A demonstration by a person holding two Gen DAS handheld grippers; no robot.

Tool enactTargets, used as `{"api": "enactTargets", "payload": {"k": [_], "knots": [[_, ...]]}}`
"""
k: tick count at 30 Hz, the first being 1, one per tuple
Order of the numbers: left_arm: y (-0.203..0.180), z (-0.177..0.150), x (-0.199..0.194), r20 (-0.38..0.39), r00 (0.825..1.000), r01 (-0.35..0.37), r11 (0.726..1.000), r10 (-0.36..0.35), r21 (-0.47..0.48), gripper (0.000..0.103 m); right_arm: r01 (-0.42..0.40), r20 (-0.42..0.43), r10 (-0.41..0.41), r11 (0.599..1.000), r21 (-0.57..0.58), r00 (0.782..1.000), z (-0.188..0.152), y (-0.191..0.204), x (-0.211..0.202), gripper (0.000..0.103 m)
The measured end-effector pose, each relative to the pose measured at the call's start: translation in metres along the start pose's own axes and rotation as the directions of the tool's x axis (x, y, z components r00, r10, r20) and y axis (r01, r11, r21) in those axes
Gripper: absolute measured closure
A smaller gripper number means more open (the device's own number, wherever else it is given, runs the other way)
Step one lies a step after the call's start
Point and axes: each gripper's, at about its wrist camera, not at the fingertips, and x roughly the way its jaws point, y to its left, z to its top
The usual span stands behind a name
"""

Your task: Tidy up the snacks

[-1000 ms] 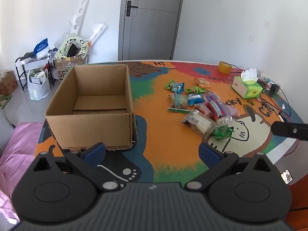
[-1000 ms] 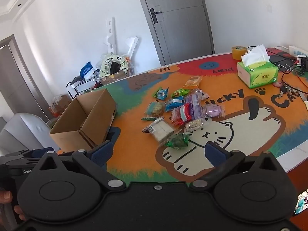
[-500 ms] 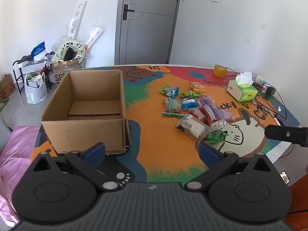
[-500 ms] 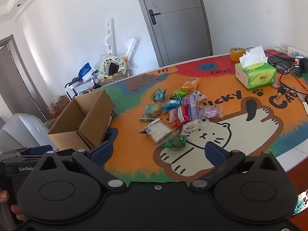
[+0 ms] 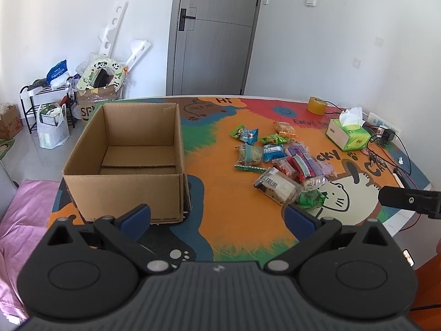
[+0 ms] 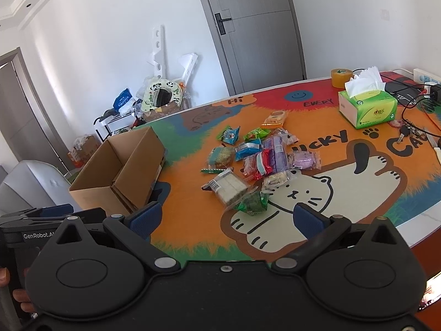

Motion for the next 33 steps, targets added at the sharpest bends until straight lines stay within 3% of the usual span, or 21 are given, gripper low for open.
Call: {"api": "enactTargets", "payload": {"k": [6,33], "knots": [[-0.0046,0.0001,-0.0057,0.029,0.999,0.033,0.999,-0.033,0.012,0.0,0.002,-0.001,-0.002,1.0,-0.001,1.0,-0.0013,0.0024,0.0017,0.0],[-0.0018,0.0011,-0.0073,0.027,0.999,0.029,0.999,-0.029,-0.019,0.0,0.006,-0.008,-0.006,1.0,-0.018,1.0,-0.0024,0.0023,0.0033,0.0]]}}
